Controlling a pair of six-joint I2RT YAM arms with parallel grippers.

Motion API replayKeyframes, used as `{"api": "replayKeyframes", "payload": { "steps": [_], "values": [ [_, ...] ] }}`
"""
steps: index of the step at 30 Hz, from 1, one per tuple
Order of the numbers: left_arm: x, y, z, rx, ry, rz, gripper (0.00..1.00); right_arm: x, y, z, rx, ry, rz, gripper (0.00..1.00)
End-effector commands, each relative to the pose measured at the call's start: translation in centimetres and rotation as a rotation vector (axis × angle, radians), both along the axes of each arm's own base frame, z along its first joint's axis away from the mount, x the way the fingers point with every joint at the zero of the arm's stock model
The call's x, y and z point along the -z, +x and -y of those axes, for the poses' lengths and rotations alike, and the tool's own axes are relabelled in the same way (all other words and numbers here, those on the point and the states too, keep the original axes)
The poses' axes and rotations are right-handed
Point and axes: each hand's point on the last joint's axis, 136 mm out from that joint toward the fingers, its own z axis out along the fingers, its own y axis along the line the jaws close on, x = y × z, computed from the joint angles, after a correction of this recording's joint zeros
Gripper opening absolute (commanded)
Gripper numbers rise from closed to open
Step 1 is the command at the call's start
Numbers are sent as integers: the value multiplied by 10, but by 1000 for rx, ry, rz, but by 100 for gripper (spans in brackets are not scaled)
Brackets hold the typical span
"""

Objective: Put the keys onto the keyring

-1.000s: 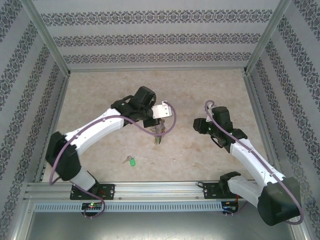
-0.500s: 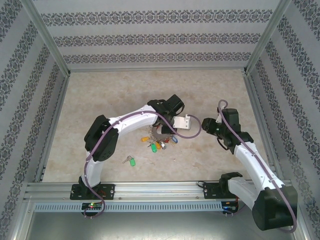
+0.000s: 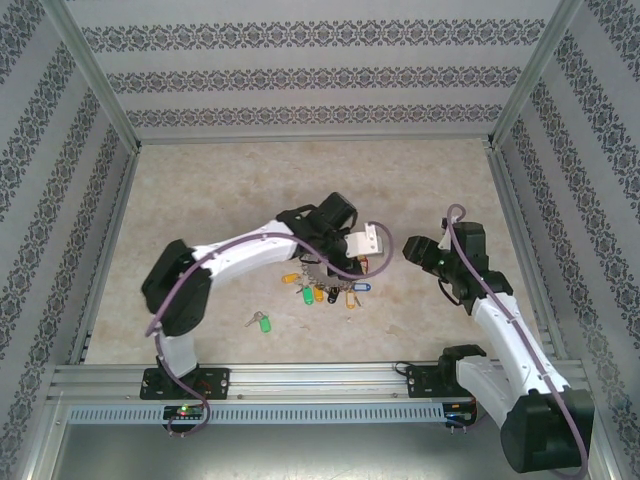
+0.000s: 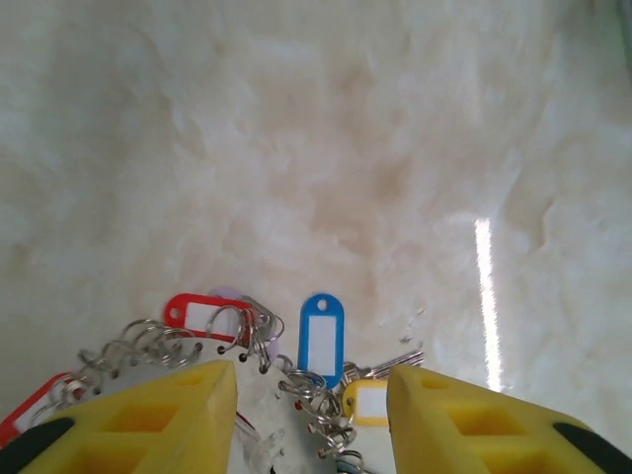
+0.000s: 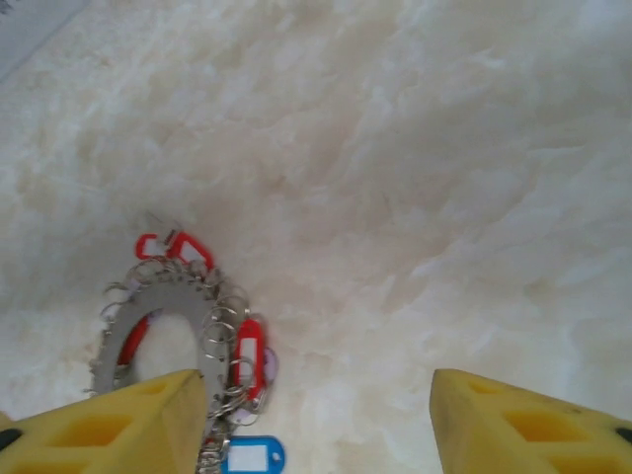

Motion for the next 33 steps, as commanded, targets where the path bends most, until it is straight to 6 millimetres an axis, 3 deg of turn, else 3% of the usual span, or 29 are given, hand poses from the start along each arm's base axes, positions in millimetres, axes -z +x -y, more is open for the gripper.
{"api": "replayKeyframes", "payload": {
  "steps": [1, 5, 8, 10, 15, 18, 21, 23, 28, 33],
  "values": [
    [-59, 23, -8, -169, -273, 19, 43, -23, 3, -13, -31, 103, 89, 63],
    [-69, 44, -61, -465, -423, -1, 46, -30, 0, -36, -122, 216, 129, 53],
    [-55, 53, -111, -709, -454, -55, 46, -24, -6, -55, -201, 217, 74, 50],
    [-42, 48, -136, -813, -457, -95, 45, -21, -11, -73, -278, 196, 55, 48],
    [-24, 36, -179, -985, -485, -138, 50, -5, -16, -103, -380, 52, -5, 47],
    [-17, 36, -201, -1105, -495, -163, 61, 6, -14, -115, -408, -23, -50, 47],
    [-14, 35, -207, -1132, -522, -212, 63, 19, -4, -114, -374, -80, -99, 49],
    [-13, 35, -206, -1147, -535, -252, 70, 24, 4, -113, -354, -99, -125, 49],
    [-3, 35, -188, -1107, -517, -371, 70, 34, 17, -122, -384, -110, -173, 50],
    [6, 44, -173, -1073, -499, -430, 70, 54, 12, -121, -367, -109, -259, 50]
  ]
}}
